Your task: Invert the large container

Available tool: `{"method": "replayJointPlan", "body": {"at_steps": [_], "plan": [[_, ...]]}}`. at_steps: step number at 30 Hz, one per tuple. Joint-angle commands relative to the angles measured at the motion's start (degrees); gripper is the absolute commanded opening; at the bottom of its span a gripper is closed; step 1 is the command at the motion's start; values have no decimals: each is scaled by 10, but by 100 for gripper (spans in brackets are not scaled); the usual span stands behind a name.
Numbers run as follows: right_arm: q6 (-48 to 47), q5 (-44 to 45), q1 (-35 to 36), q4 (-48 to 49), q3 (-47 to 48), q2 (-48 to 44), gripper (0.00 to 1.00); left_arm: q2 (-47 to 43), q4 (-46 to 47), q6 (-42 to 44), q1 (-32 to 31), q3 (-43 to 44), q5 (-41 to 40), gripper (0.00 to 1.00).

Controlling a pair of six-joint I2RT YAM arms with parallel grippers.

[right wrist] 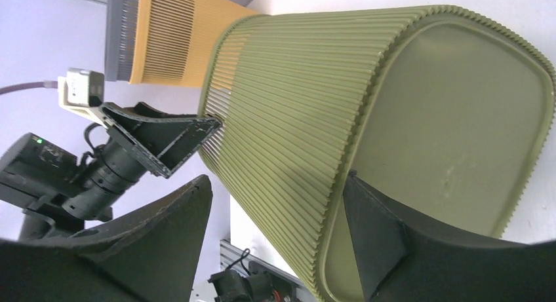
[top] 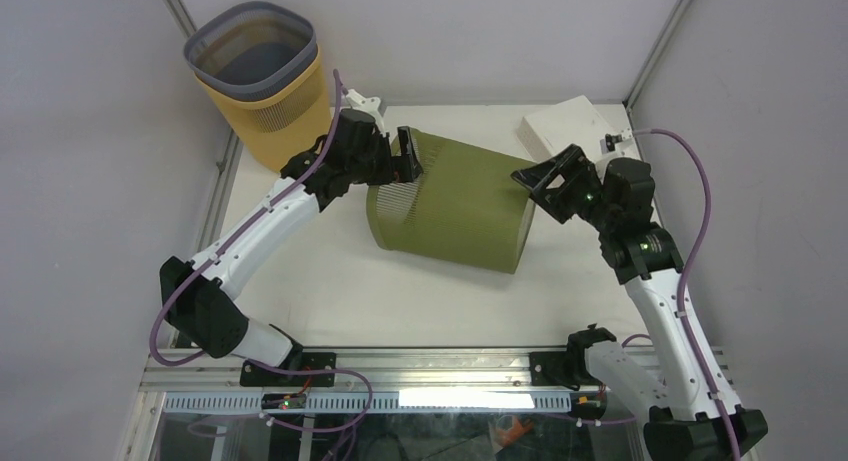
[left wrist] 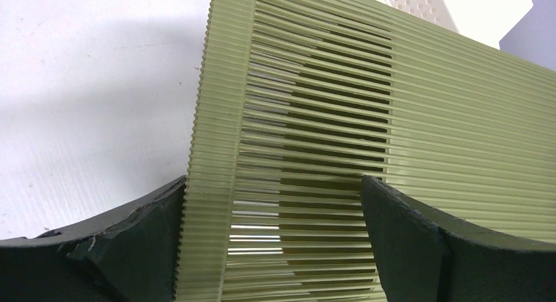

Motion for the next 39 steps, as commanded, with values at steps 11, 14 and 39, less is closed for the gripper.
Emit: {"method": "replayJointPlan", "body": {"at_steps": [11, 14, 39], "plan": [[83, -102, 12, 234, 92, 37, 74, 45, 29, 10, -14, 5, 61, 95], [78, -100, 14, 235, 104, 42, 74, 54, 36, 11, -14, 10, 63, 95], [24, -96, 39, 236, 161, 105, 74, 137, 63, 54, -13, -37, -24, 97]]}}
